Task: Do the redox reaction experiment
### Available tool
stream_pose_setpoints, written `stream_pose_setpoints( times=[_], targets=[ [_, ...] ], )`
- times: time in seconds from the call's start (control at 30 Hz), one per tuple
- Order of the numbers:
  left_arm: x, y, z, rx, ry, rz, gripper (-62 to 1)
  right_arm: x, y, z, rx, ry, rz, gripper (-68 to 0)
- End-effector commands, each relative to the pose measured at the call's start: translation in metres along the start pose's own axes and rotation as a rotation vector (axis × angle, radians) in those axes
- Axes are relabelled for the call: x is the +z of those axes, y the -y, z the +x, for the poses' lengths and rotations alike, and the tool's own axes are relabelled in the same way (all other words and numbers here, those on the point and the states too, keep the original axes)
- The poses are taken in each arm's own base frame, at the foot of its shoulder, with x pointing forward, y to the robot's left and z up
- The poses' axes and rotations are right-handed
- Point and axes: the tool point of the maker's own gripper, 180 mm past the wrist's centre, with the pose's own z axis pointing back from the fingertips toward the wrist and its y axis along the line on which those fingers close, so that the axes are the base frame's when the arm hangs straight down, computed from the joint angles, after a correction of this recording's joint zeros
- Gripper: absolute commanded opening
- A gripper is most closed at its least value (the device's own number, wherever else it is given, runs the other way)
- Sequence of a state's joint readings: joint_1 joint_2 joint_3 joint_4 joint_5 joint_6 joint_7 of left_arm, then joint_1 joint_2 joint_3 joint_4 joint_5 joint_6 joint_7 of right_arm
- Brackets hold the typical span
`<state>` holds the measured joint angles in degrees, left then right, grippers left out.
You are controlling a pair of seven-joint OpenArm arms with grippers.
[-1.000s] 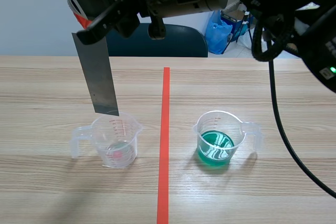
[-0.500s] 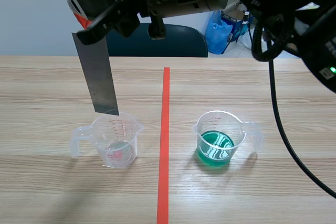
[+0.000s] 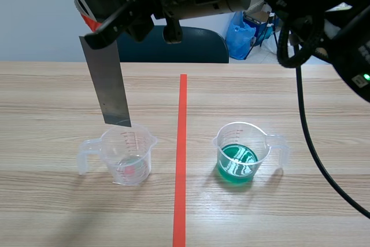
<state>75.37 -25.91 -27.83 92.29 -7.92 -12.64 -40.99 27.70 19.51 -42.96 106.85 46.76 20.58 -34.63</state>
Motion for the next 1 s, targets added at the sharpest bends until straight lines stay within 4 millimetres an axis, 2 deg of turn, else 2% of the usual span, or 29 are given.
stream_pose_setpoints(
  times=[0.0,0.67,0.97],
  targets=[
    [-0.003,0.002,0.009,0.006,0.037,-0.005,1.4,0.003,0.001,0.017,0.023,0.049,-0.002,-66.9],
    [-0.003,0.002,0.009,0.006,0.037,-0.005,1.4,0.004,0.002,0.014,0.026,0.040,-0.006,-66.9],
    [-0.002,0.002,0.010,0.006,0.040,-0.005,1.4,0.034,0.007,0.013,0.058,0.053,-0.061,-66.9]
  ],
)
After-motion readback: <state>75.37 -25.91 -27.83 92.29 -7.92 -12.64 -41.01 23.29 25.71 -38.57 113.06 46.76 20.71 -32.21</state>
